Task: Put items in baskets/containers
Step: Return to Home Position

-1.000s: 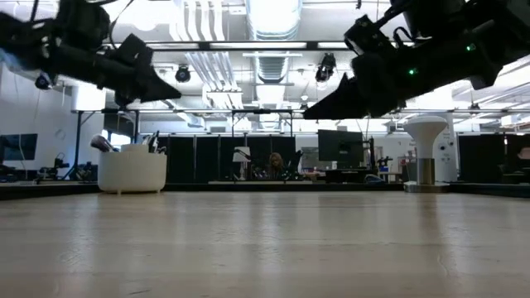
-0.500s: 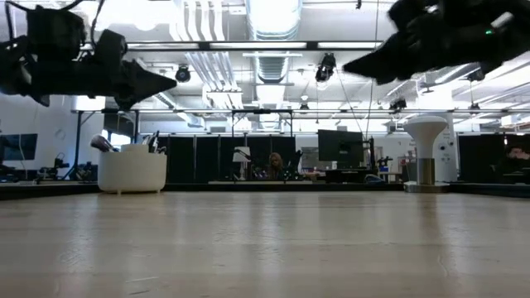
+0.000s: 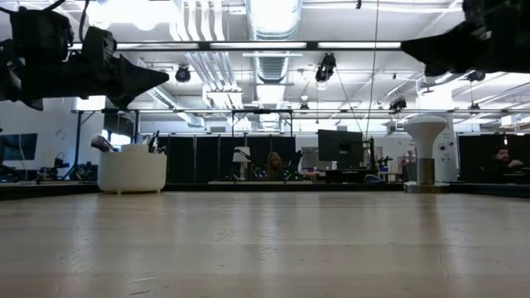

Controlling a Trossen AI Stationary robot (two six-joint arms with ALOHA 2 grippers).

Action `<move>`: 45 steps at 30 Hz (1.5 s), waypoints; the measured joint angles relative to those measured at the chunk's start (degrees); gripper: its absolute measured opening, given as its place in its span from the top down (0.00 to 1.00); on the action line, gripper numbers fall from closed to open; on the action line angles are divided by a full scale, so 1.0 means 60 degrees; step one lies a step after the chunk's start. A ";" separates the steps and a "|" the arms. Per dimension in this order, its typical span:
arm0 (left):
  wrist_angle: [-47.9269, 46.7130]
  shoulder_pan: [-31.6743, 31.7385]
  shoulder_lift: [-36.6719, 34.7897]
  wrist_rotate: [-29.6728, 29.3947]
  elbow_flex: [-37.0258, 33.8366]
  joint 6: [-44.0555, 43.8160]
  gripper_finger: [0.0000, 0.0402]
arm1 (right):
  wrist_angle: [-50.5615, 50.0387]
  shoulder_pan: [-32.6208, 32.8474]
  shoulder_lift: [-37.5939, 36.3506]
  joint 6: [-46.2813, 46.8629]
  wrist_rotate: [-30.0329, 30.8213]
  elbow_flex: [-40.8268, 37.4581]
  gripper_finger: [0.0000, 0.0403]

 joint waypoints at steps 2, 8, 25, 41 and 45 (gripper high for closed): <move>-0.0015 0.0000 -0.0027 0.0105 0.0000 -0.0005 1.00 | -0.0540 -0.0038 -0.0786 0.0009 0.0023 -0.0114 0.98; -0.0189 0.0000 -0.0045 0.0131 -0.0004 0.0230 1.00 | -0.2177 -0.0125 -0.2938 -0.0164 0.0034 -0.0253 0.98; -0.0431 0.0018 -0.0333 0.0105 -0.0015 0.0411 1.00 | -0.2931 -0.1259 -0.2933 -0.0143 -0.0346 0.0242 0.98; -0.0954 0.0015 -0.0333 0.0123 -0.0022 0.0291 1.00 | -0.1412 -0.3743 -0.2944 0.1038 -0.3016 -0.0687 0.98; -0.0958 -0.0001 -0.0384 0.0127 -0.0025 0.0239 1.00 | -0.1497 -0.3743 -0.2944 0.1010 -0.3037 -0.0687 0.98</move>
